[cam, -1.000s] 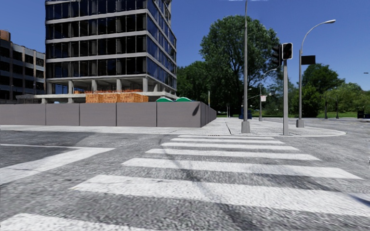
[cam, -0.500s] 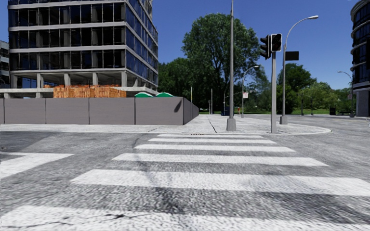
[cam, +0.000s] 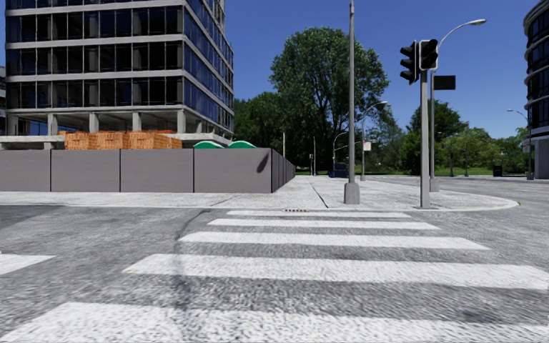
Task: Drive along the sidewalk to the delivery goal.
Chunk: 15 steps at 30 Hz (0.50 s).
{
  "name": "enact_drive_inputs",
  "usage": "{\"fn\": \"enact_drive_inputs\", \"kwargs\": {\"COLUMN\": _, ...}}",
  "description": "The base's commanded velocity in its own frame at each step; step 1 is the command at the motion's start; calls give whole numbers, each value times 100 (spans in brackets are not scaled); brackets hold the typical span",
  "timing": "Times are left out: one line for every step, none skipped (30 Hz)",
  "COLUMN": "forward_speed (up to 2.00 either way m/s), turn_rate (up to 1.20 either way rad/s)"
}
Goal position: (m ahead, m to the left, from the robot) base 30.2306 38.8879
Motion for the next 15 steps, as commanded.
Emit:
{"fn": "enact_drive_inputs", "kwargs": {"forward_speed": 200, "turn_rate": 0}}
{"fn": "enact_drive_inputs", "kwargs": {"forward_speed": 200, "turn_rate": 0}}
{"fn": "enact_drive_inputs", "kwargs": {"forward_speed": 200, "turn_rate": 0}}
{"fn": "enact_drive_inputs", "kwargs": {"forward_speed": 200, "turn_rate": 0}}
{"fn": "enact_drive_inputs", "kwargs": {"forward_speed": 200, "turn_rate": 0}}
{"fn": "enact_drive_inputs", "kwargs": {"forward_speed": 200, "turn_rate": 0}}
{"fn": "enact_drive_inputs", "kwargs": {"forward_speed": 200, "turn_rate": 0}}
{"fn": "enact_drive_inputs", "kwargs": {"forward_speed": 200, "turn_rate": 0}}
{"fn": "enact_drive_inputs", "kwargs": {"forward_speed": 200, "turn_rate": 0}}
{"fn": "enact_drive_inputs", "kwargs": {"forward_speed": 200, "turn_rate": 0}}
{"fn": "enact_drive_inputs", "kwargs": {"forward_speed": 200, "turn_rate": 0}}
{"fn": "enact_drive_inputs", "kwargs": {"forward_speed": 200, "turn_rate": 0}}
{"fn": "enact_drive_inputs", "kwargs": {"forward_speed": 200, "turn_rate": 0}}
{"fn": "enact_drive_inputs", "kwargs": {"forward_speed": 200, "turn_rate": 0}}
{"fn": "enact_drive_inputs", "kwargs": {"forward_speed": 200, "turn_rate": 0}}
